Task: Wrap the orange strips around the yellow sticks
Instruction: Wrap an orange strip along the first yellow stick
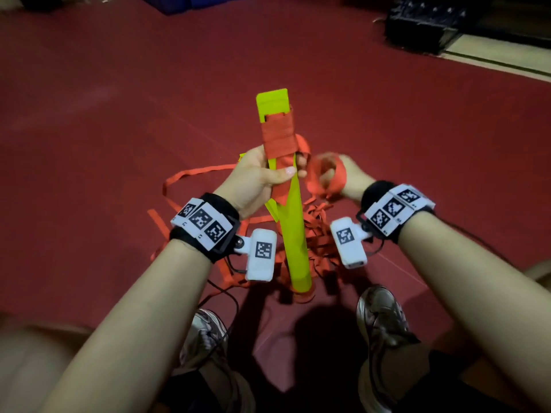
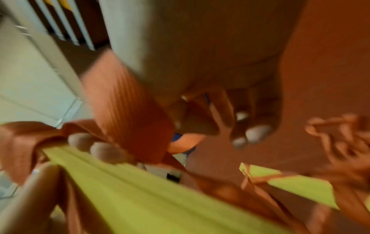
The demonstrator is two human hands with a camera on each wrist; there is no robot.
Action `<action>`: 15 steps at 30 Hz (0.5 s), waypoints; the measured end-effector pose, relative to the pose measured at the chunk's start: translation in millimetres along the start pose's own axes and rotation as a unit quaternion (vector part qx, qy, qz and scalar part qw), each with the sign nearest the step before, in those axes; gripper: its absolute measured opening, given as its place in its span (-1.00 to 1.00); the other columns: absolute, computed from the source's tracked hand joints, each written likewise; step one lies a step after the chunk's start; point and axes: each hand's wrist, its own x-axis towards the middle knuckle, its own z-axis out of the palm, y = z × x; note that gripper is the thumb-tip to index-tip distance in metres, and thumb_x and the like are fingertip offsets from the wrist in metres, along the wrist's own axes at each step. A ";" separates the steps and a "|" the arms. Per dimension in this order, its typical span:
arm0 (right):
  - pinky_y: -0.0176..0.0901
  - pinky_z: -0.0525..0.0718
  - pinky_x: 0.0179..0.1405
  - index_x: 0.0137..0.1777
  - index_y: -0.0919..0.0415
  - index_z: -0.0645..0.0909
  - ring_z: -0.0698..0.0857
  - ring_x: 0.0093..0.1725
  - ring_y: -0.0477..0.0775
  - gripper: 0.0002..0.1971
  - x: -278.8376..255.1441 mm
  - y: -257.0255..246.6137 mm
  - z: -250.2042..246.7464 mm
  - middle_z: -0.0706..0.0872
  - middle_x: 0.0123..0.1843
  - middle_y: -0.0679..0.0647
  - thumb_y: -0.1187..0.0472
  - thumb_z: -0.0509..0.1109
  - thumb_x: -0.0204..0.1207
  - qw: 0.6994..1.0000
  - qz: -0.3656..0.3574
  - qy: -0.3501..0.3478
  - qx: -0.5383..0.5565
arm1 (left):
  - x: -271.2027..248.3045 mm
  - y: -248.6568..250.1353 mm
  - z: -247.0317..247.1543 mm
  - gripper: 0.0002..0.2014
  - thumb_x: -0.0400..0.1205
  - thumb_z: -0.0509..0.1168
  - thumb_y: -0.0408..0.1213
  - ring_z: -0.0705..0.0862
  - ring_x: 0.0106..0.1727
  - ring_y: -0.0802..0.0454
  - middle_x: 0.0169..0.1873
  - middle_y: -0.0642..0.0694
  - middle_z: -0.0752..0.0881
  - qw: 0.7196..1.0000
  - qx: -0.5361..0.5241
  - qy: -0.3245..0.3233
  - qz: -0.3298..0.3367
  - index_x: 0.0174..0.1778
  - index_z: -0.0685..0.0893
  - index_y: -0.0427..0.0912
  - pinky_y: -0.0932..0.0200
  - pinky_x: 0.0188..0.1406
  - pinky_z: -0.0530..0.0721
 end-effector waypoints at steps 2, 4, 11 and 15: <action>-0.22 0.61 -0.58 -0.08 0.34 0.57 0.59 -0.55 0.04 -0.92 -8.7 12.7 20.2 0.57 -0.42 0.22 0.45 0.36 0.45 0.992 0.064 -0.108 0.017 | -0.1 3.1 -0.7 -0.62 0.47 0.34 -0.57 0.78 -0.08 -0.03 -0.11 -0.08 0.79 1.000 0.000 -0.008 0.004 0.21 0.63 -0.29 0.05 0.06 0.75; -0.19 0.57 -0.47 -0.12 0.36 0.57 0.55 -0.47 0.11 -0.81 -12.5 21.5 33.4 0.57 -0.40 0.23 0.42 0.35 0.24 0.981 0.095 -0.167 0.033 | 0.0 4.1 -0.1 -0.63 0.47 0.34 -0.57 0.78 -0.08 -0.02 -0.10 -0.08 0.79 1.000 0.003 -0.012 0.002 0.21 0.63 -0.29 0.04 0.07 0.74; -0.25 0.70 -0.35 0.15 0.32 0.56 0.62 -0.34 0.02 -0.81 -22.7 30.2 16.5 0.57 -0.16 0.21 0.48 0.39 0.59 0.961 0.105 -0.231 0.113 | -4.9 2.6 -3.3 -0.61 0.49 0.34 -0.52 0.78 -0.05 -0.05 -0.03 -0.13 0.75 0.998 0.022 -0.039 -0.041 0.26 0.60 -0.33 -0.03 0.08 0.75; -0.11 0.80 -0.41 0.29 0.38 0.54 0.77 -0.36 0.09 -0.68 -19.3 35.8 24.9 0.66 -0.05 0.37 0.23 0.45 0.64 0.963 0.112 -0.202 0.136 | -7.1 2.0 -3.0 -0.64 0.50 0.33 -0.54 0.81 -0.06 -0.03 0.00 -0.16 0.81 0.997 0.017 -0.052 -0.052 0.23 0.62 -0.31 0.03 -0.02 0.79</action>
